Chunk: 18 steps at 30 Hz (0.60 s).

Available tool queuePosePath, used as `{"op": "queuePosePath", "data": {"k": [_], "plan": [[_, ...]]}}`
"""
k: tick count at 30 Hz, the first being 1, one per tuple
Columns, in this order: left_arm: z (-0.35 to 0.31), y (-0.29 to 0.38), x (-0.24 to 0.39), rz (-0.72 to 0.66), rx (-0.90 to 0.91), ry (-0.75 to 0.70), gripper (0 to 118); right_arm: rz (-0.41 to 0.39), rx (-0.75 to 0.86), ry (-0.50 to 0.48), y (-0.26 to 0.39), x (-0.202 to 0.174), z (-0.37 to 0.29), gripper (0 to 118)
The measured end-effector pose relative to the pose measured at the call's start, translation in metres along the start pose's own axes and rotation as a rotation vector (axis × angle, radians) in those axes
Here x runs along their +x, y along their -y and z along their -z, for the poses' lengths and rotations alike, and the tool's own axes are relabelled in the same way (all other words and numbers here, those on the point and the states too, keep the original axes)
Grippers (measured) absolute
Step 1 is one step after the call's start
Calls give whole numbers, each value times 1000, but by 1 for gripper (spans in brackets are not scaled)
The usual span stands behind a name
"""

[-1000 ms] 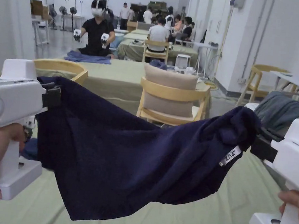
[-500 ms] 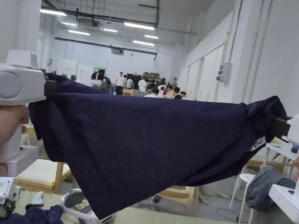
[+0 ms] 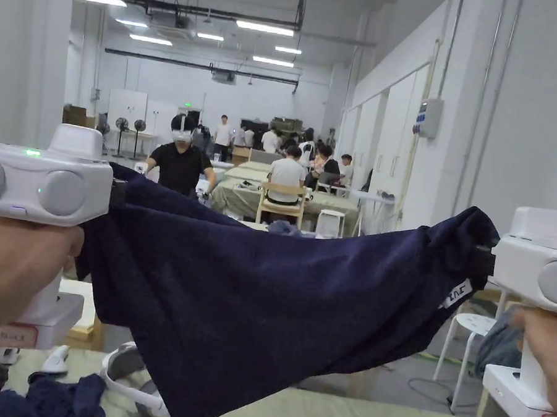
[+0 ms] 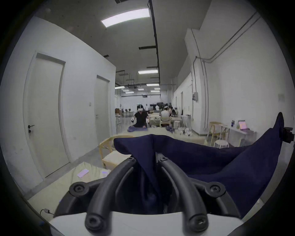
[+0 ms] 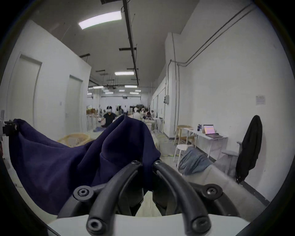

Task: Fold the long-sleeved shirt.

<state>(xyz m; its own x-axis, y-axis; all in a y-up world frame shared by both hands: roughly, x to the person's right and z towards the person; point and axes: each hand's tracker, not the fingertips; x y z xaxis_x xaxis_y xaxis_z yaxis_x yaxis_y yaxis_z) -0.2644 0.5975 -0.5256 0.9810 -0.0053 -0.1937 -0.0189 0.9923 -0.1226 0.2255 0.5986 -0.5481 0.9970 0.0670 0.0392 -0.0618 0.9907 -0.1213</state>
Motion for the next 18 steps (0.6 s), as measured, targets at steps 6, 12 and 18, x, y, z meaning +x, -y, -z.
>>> {"op": "queuePosePath", "data": {"k": [6,12,18], "plan": [[35,113,11,49,-195,16,22,-49,-170,-36,114,-25,44,6],[26,230,8,18,-366,64,22,-66,-348,-93,240,-42,48,6],[-29,320,-14,-41,-499,61,22,-85,-418,-143,333,-43,-26,6]]}}
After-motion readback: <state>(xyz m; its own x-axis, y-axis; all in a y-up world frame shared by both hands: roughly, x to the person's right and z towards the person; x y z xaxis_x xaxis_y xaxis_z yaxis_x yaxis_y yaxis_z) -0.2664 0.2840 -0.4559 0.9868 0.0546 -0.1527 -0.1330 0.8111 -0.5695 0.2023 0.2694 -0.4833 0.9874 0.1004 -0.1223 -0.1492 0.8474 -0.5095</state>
